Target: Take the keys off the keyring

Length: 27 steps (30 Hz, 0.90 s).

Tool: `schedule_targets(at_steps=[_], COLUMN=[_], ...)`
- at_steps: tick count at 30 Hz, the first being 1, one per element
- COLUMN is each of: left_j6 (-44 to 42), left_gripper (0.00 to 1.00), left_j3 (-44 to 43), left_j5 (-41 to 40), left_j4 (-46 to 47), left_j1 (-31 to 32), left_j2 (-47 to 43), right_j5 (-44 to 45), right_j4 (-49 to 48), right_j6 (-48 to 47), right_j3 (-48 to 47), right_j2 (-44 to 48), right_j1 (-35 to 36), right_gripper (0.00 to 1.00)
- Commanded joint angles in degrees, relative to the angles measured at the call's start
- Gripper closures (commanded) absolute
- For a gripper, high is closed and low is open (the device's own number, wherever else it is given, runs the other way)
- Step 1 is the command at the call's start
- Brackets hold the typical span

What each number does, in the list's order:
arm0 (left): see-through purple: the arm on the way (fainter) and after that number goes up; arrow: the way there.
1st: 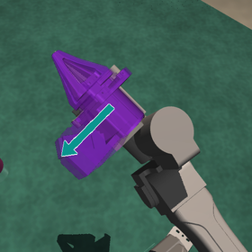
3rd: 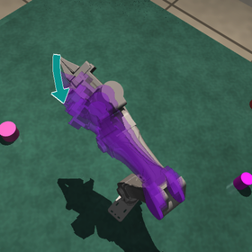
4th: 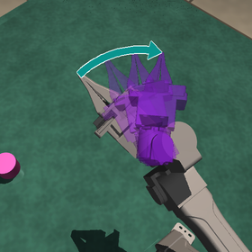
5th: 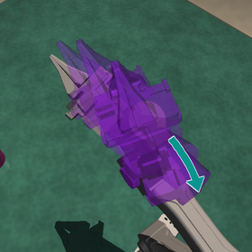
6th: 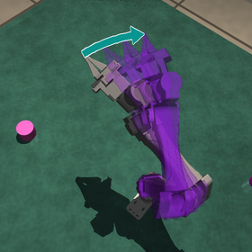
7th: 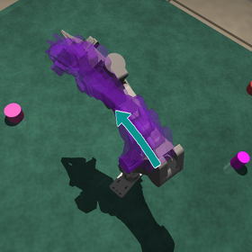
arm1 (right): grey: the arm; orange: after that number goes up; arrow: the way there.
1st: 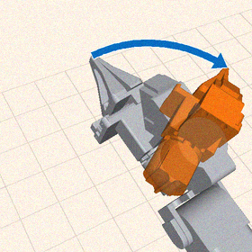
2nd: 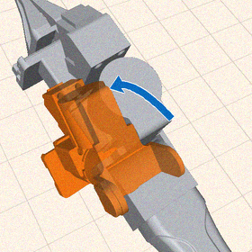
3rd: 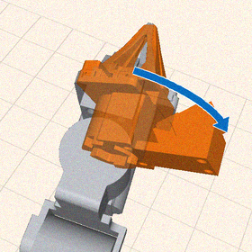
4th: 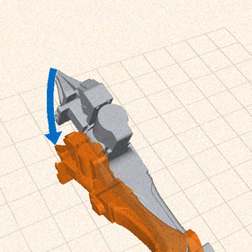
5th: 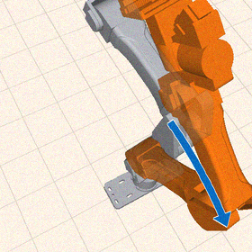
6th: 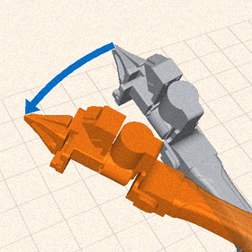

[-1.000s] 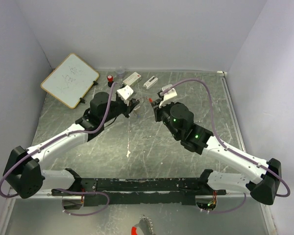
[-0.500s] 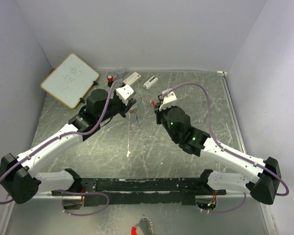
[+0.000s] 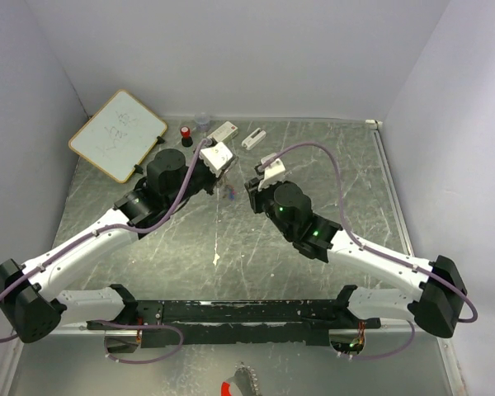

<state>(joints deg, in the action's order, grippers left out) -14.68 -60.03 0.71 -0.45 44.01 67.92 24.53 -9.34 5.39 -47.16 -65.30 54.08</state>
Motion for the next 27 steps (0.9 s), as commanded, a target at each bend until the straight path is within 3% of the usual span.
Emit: schedule_targets(at_steps=[1,17,27], left_j6=[-2.7,-1.0,0.1], left_gripper=[0.93,0.93,0.93], left_j3=[-3.8,-5.9,-6.8], left_j5=[-3.2,0.1,2.0], left_j4=[-0.5,-2.7,-3.5], left_j1=[1.9,3.6,4.2], left_j2=[-1.1,-4.3,-4.8], right_j5=[-3.9,-4.4,-5.2], right_j4=[-5.9,-18.9,-23.5], right_j6=[0.3,-1.2,-1.6], right_j3=[1.8,10.4,10.7], right_j2=[-1.4,-1.4,-3.0], right_j1=[0.1,0.1,0.1], right_gripper=[0.80,0.68,0.64])
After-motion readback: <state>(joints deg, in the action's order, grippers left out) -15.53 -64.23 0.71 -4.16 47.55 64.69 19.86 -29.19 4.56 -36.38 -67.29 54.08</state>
